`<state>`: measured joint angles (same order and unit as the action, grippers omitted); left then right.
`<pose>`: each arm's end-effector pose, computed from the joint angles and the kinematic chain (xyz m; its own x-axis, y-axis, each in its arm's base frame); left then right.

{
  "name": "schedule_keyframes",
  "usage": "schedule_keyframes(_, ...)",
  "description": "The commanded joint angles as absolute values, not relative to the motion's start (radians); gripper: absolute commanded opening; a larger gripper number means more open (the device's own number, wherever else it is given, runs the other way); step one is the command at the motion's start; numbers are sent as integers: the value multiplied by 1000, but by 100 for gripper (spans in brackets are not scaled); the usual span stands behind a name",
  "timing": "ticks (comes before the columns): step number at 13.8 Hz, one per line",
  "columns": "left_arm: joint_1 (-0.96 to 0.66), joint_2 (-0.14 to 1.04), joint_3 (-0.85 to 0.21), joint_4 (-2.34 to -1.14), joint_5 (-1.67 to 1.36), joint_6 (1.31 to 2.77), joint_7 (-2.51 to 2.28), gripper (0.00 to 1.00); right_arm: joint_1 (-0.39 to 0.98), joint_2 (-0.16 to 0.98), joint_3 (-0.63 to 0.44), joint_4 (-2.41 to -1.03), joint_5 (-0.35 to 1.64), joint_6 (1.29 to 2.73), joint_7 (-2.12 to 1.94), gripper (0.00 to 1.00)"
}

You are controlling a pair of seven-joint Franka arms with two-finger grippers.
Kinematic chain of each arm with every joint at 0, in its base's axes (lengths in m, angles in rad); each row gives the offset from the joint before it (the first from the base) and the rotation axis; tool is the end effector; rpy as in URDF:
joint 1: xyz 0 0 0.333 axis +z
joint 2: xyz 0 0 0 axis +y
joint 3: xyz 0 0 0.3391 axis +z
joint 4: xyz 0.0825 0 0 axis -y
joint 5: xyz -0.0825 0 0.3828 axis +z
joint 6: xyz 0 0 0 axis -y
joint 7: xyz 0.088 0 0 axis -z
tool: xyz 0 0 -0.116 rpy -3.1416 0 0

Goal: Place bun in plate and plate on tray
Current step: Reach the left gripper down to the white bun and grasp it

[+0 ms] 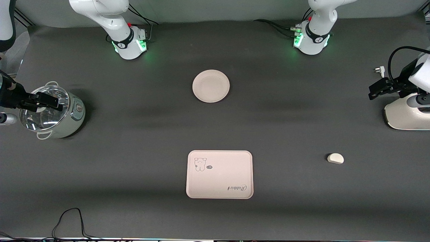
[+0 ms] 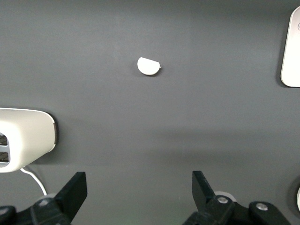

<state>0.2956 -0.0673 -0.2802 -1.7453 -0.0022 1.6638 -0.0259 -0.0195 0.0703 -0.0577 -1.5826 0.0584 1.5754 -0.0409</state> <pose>0.5360 0.0034 0.5993 0.9990 0.0424 -0.0164 0.0421 -0.9990 -0.0168 0.5720 -0.0363 0.5941 0.9965 -0.0366 -0.0750 -0.0409 -0.9975 -0.0572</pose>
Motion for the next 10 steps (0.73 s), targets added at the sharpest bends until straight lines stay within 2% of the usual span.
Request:
schedule_keyframes(1, 301, -78, -278, -1756, -17, 1669, -2, 100, -9, 84, -61, -1559, 38, 1562, -43, 100)
schedule_keyframes(5, 293, -49, -281, -1744, -5, 1693, -2, 100, -12, 94, -63, -1555, 45, 1562, -41, 100)
schedule_keyframes(7, 296, 50, -281, -1711, -3, 1751, -3, 100, -11, 94, -63, -1555, 44, 1562, -41, 100)
schedule_keyframes(10, 292, 239, -279, -1713, 66, 1951, -21, 100, -9, 94, -63, -1555, 44, 1560, -37, 100)
